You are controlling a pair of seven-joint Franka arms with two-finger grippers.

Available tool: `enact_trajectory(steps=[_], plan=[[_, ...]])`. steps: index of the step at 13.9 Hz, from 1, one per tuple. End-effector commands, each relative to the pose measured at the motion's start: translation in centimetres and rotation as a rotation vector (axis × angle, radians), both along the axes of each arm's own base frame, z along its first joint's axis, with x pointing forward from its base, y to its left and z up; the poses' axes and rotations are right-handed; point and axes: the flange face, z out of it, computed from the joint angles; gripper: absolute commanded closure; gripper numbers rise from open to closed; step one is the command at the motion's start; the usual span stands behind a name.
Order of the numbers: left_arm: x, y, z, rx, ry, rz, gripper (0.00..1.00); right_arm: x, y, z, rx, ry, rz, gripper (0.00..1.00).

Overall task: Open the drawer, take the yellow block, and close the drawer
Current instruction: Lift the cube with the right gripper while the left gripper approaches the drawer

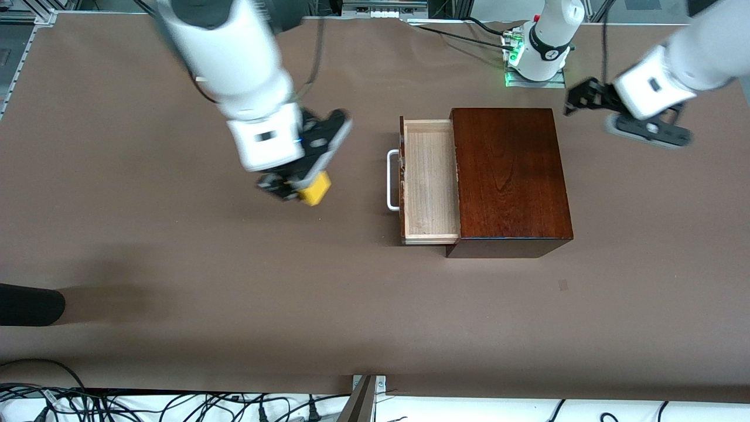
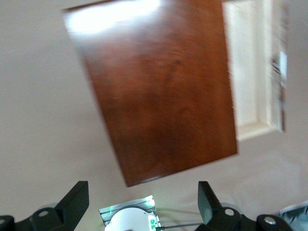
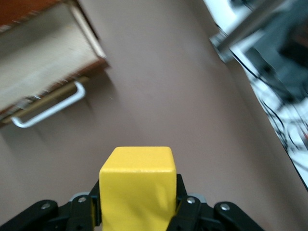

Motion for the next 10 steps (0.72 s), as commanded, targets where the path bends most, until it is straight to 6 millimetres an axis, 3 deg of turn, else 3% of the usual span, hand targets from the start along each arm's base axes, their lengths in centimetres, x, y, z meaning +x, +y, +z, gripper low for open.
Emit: enact_trajectory(steps=[1,2,3,5,8,10], plan=[[1.7,-3.5,-1.9,-0.137,0.044,-0.231,0.00,0.9,-10.1,-0.9,0.040,0.078,-0.197,1.00],[2.7,-5.0,-3.4,-0.183,0.064,-0.285,0.00,1.2,-13.7,-2.4,0.051,0.120,-0.267,1.00],[3.1,-7.8,-4.3,-0.196,0.076,-0.338,0.00,1.3,-17.0,-3.9,0.075,0.170,-0.320,1.00],[3.2,-13.1,-4.5,-0.220,0.016,-0.412,0.00,1.2,-21.5,-6.7,0.069,0.216,-0.410,1.00],[0.5,-22.0,-4.5,-0.258,-0.136,-0.546,0.00,0.7,-26.8,-12.9,0.036,0.277,-0.518,1.00],[-0.7,-26.6,-6.1,-0.302,-0.223,-0.654,0.00,0.0,-28.7,-17.0,0.020,0.294,-0.607,1.00]])
